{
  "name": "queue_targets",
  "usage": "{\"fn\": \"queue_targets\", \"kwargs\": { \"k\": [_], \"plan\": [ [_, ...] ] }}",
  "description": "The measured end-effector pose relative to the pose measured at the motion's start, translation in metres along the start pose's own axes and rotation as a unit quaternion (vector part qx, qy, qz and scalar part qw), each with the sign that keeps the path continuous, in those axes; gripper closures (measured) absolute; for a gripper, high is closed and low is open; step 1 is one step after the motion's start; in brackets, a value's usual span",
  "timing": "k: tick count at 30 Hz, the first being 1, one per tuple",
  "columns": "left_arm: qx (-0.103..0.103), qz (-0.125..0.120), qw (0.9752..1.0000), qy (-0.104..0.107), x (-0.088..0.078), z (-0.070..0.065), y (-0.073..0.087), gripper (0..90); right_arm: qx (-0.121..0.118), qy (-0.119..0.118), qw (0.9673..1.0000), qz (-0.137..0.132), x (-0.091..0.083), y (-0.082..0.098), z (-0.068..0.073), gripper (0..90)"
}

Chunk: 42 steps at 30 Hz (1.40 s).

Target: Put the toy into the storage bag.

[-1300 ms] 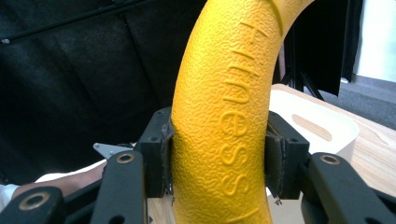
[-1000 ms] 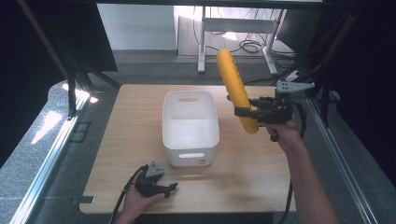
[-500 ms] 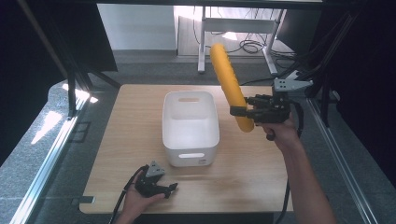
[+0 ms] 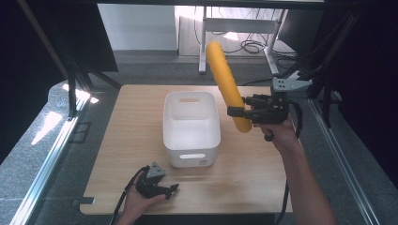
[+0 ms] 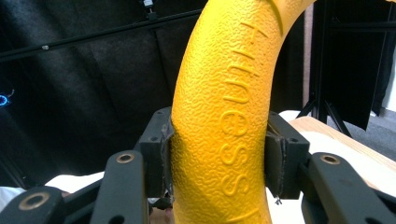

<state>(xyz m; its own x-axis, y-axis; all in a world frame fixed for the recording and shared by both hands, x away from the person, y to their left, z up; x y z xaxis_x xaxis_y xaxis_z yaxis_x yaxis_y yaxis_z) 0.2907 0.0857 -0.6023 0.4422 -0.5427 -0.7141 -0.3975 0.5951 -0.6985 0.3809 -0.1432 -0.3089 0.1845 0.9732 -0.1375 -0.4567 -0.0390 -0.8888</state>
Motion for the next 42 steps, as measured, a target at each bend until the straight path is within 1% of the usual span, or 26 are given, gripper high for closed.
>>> {"fn": "queue_targets", "kwargs": {
  "k": [4, 8, 11, 12, 19, 21, 25, 36, 42],
  "plan": [
    [0.000, 0.000, 1.0000, 0.000, 0.000, 0.000, 0.000, 23.4, -0.003, -0.005, 1.0000, 0.000, 0.003, -0.001, 0.005, 51.3],
    [0.000, 0.000, 1.0000, -0.001, 0.000, 0.000, 0.000, 23.4, -0.006, -0.016, 0.9999, 0.000, 0.006, -0.002, 0.010, 51.3],
    [0.000, 0.001, 1.0000, 0.000, 0.000, 0.000, 0.000, 23.4, -0.007, -0.021, 0.9997, 0.005, 0.010, -0.002, 0.014, 51.3],
    [0.000, 0.001, 1.0000, -0.001, 0.000, 0.000, 0.000, 23.4, -0.010, -0.021, 0.9997, 0.006, 0.011, -0.002, 0.015, 51.3],
    [0.001, 0.003, 1.0000, 0.000, 0.000, 0.000, 0.001, 23.4, -0.014, -0.028, 0.9995, 0.008, 0.018, -0.002, 0.019, 51.3],
    [0.001, 0.003, 1.0000, 0.000, 0.000, 0.000, 0.001, 23.4, -0.011, -0.032, 0.9994, 0.009, 0.020, -0.003, 0.021, 51.3],
    [0.002, 0.004, 1.0000, 0.000, 0.000, 0.000, 0.001, 23.4, -0.017, -0.035, 0.9992, 0.014, 0.025, -0.002, 0.024, 51.2],
    [0.004, 0.002, 1.0000, 0.000, -0.001, 0.001, 0.001, 23.4, -0.017, -0.046, 0.9986, 0.020, 0.037, 0.001, 0.029, 51.2],
    [0.000, 0.001, 1.0000, 0.000, -0.001, 0.000, 0.000, 23.4, -0.017, -0.054, 0.9981, 0.024, 0.042, 0.002, 0.033, 51.2]
  ]
}}
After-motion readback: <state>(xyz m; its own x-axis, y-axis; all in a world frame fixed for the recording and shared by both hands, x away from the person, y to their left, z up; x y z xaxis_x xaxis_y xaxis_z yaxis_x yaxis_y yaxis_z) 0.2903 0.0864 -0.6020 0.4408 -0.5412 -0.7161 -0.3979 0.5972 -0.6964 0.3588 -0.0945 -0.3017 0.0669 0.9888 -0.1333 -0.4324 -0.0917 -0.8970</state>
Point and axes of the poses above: each handheld gripper's, and its own axes: x roughly forward along the jaws, y roughly out of its underside, z roughly to its left, the point moved 9 cm from there along x, roughly forward along the jaws, and after that the axes turned 14 degrees about x, right-handed, at the moved point
